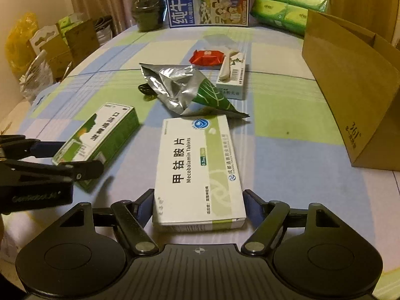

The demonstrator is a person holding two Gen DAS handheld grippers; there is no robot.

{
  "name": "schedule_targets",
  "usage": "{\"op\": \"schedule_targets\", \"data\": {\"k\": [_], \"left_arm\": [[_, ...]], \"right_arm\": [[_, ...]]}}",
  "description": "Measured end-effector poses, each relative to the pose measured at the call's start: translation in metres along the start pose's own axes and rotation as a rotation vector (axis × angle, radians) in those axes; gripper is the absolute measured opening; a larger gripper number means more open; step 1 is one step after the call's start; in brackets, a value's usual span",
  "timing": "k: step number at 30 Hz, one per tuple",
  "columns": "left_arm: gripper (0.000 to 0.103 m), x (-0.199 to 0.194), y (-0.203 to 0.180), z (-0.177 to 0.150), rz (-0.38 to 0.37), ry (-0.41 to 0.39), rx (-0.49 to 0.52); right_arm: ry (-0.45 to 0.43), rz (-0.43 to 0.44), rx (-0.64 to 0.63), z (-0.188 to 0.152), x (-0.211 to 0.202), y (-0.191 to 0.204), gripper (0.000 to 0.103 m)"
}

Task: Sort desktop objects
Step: 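Lift the white tablet box with the right tool while the left tool grasps the green box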

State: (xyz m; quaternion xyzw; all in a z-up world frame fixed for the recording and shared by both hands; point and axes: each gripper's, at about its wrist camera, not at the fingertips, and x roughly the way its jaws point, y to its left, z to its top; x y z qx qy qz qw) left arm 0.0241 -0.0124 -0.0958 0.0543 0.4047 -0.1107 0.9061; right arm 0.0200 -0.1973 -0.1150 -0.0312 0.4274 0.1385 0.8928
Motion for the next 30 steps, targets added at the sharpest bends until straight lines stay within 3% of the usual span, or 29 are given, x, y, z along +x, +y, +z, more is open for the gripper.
{"op": "schedule_targets", "data": {"k": [4, 12, 19, 21, 30], "left_arm": [[0.059, 0.005, -0.004, 0.003, 0.013, 0.003, 0.033], [0.059, 0.017, 0.005, 0.012, 0.012, -0.001, -0.039], [0.056, 0.023, 0.005, 0.017, 0.016, 0.001, -0.036], [0.053, 0.025, 0.005, 0.017, 0.016, 0.004, -0.034], [0.050, 0.023, -0.001, 0.017, 0.035, 0.015, 0.004]], "right_arm": [[-0.016, -0.006, -0.011, 0.004, 0.007, 0.000, 0.076], [-0.062, -0.037, -0.061, 0.010, 0.013, -0.001, 0.076], [-0.056, -0.029, -0.071, 0.012, 0.018, 0.000, 0.076], [-0.057, -0.027, -0.069, 0.013, 0.018, -0.001, 0.069], [-0.069, -0.033, -0.057, 0.012, 0.012, 0.000, 0.068]]}}
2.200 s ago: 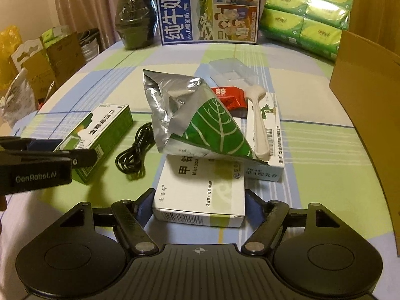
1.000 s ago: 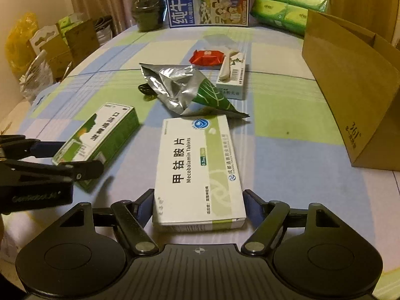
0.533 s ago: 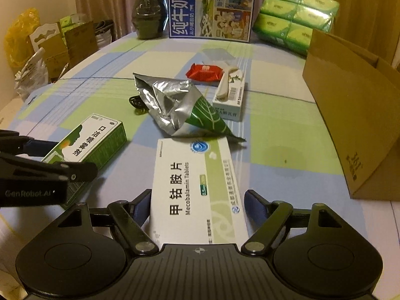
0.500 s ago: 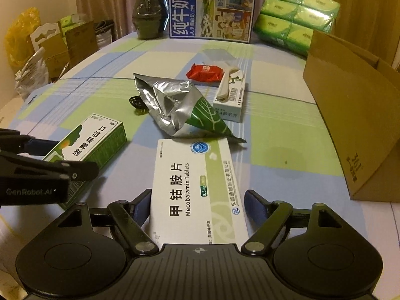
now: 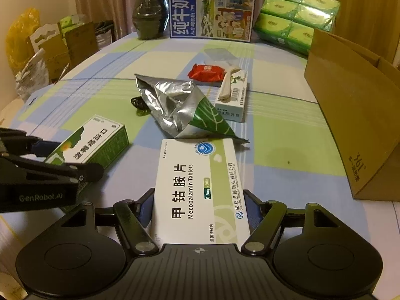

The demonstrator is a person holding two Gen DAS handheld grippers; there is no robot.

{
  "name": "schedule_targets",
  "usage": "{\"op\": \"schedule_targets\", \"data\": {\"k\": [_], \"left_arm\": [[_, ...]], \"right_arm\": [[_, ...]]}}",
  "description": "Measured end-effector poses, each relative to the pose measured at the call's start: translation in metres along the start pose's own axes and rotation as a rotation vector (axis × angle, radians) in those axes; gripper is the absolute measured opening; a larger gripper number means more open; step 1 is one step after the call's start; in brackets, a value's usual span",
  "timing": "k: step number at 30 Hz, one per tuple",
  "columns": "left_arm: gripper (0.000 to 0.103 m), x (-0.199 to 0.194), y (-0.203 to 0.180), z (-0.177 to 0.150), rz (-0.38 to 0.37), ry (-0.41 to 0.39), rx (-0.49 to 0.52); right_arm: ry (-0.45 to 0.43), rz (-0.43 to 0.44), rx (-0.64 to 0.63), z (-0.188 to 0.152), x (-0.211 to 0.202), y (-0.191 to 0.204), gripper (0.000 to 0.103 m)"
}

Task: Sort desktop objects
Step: 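Lift the white tablet box with the right tool while the left tool grasps the green box, then carry the tablet box with the right tool while the left tool carries the green box toward the cardboard box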

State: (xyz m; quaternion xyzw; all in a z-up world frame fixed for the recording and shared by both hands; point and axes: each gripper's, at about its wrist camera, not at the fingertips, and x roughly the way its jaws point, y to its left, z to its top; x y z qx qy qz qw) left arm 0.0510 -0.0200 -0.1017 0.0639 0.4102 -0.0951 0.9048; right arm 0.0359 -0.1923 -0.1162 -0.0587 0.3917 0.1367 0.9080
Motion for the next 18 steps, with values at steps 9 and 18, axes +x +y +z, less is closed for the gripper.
{"op": "schedule_targets", "data": {"k": [9, 18], "left_arm": [[0.050, -0.018, -0.006, -0.004, -0.015, -0.020, 0.000], [0.050, -0.044, -0.017, -0.002, -0.016, -0.045, -0.006]], "right_arm": [[-0.056, -0.008, 0.019, 0.001, -0.022, -0.002, 0.068], [-0.093, -0.015, 0.054, 0.002, -0.051, -0.009, 0.068]]}}
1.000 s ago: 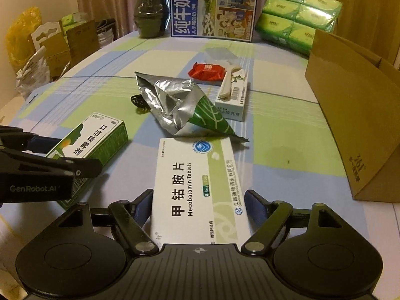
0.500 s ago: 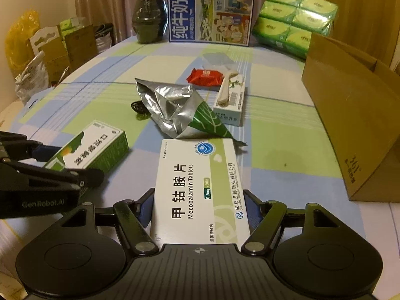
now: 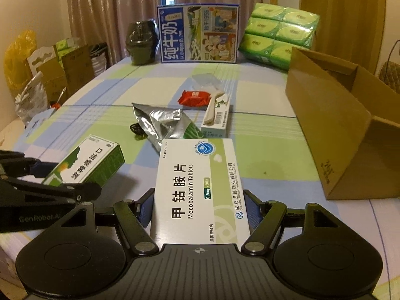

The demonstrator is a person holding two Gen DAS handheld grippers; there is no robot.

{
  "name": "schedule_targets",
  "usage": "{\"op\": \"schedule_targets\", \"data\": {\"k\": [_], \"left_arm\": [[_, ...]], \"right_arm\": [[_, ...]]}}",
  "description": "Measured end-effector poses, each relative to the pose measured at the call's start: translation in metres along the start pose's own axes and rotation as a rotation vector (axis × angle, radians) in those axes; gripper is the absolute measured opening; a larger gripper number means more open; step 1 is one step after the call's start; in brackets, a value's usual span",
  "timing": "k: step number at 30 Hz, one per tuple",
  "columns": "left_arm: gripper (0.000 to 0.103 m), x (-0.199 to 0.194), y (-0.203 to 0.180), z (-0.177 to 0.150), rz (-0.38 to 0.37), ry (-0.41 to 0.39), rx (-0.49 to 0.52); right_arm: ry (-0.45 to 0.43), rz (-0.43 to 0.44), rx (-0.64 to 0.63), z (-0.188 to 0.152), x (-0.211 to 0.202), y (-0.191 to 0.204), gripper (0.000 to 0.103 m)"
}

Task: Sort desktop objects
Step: 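Carry the tablet box with the right tool while the left tool carries the green box toward the cardboard box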

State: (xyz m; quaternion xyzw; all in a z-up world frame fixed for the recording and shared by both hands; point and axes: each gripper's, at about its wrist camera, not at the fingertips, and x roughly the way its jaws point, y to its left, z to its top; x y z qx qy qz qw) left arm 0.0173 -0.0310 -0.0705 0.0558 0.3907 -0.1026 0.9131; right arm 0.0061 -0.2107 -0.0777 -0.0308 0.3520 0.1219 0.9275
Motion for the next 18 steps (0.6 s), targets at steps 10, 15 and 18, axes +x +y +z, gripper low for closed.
{"op": "schedule_targets", "data": {"k": [10, 15, 18], "left_arm": [[0.050, -0.035, -0.031, 0.006, 0.001, -0.035, -0.013], [0.050, -0.051, -0.049, 0.019, -0.013, -0.061, -0.007], [0.050, -0.060, -0.062, 0.029, -0.028, -0.084, 0.001]], "right_arm": [[-0.063, -0.019, 0.037, 0.014, -0.049, -0.017, 0.068], [-0.102, -0.045, 0.047, 0.025, -0.074, -0.033, 0.068], [-0.133, -0.062, 0.052, 0.032, -0.091, -0.044, 0.068]]}}
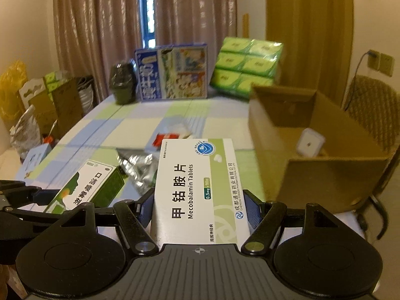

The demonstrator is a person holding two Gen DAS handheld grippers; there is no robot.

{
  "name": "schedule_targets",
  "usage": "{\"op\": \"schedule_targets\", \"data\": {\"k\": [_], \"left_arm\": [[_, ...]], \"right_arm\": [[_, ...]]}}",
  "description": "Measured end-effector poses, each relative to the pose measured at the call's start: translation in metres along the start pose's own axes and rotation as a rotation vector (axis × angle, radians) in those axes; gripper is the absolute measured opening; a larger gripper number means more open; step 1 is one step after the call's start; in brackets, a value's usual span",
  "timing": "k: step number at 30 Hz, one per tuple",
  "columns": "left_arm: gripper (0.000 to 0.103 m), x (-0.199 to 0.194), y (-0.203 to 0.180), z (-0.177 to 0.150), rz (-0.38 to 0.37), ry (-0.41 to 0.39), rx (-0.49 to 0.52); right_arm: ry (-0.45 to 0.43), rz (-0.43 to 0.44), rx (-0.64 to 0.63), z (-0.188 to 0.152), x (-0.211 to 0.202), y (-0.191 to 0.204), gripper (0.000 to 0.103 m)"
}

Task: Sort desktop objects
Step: 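Carry the tablet box with the right tool while the left tool carries the green box toward the cardboard box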

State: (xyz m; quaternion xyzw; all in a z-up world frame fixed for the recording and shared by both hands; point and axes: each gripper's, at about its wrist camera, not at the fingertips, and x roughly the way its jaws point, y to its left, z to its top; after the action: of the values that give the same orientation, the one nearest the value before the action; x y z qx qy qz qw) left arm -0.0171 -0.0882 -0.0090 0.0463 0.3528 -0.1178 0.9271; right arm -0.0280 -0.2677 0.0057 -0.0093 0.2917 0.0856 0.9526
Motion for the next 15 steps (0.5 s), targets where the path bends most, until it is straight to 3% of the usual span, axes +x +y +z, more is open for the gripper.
{"op": "schedule_targets", "data": {"k": [15], "left_arm": [[0.050, -0.012, -0.071, 0.049, -0.060, -0.059, 0.066]], "right_arm": [[-0.082, -0.088, 0.026, 0.036, -0.046, -0.074, 0.068]]}}
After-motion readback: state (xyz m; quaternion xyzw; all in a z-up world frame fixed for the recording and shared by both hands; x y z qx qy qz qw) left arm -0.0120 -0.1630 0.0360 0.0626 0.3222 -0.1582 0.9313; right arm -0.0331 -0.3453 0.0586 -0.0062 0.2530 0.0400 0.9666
